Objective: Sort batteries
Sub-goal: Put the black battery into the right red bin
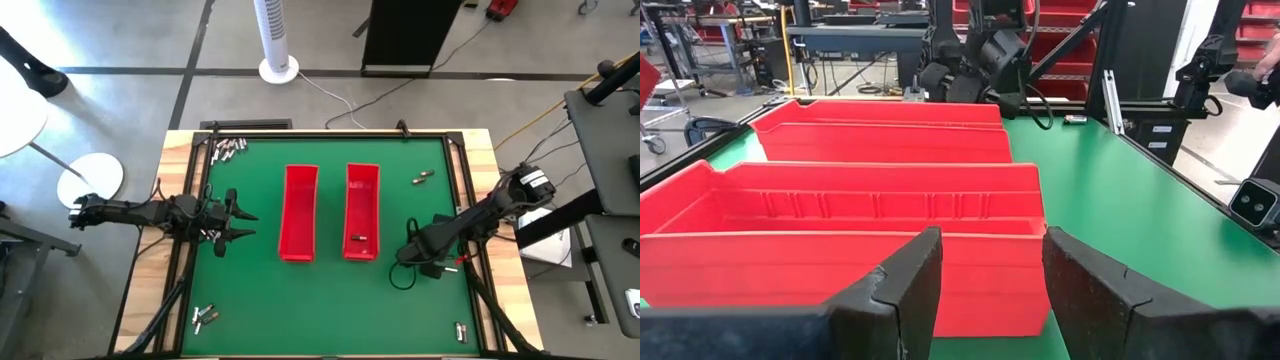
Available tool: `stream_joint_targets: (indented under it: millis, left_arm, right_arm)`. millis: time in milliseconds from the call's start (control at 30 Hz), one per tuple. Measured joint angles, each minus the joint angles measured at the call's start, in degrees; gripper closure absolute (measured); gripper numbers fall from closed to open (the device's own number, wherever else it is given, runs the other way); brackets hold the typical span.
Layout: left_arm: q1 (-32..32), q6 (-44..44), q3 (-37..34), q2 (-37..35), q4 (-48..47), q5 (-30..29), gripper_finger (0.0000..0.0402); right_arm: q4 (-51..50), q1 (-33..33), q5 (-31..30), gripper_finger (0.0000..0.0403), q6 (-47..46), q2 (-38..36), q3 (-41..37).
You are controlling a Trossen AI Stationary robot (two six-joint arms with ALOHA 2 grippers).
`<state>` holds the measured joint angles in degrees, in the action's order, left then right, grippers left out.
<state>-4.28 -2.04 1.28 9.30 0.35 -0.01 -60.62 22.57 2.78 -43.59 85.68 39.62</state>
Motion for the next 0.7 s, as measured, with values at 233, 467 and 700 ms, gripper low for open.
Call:
stream_joint_targets:
  millis: [233,467,700]
  left_arm:
    - [0.0,0.0,0.0,0.0,0.0,0.0,0.0247]
    - [0.0,0.0,0.0,0.0,0.0,0.0,0.0247]
    - [0.0,0.0,0.0,0.1,0.0,0.0,0.0247]
  right_arm:
    - [1.9,0.0,-1.7,0.0353,1.0,-4.7,0.2]
    - [7.4,0.2,-2.0,0.0346,2.7,-7.2,0.1]
    - [15.3,2.5,-1.8,0.0353,3.5,-6.9,-1.0]
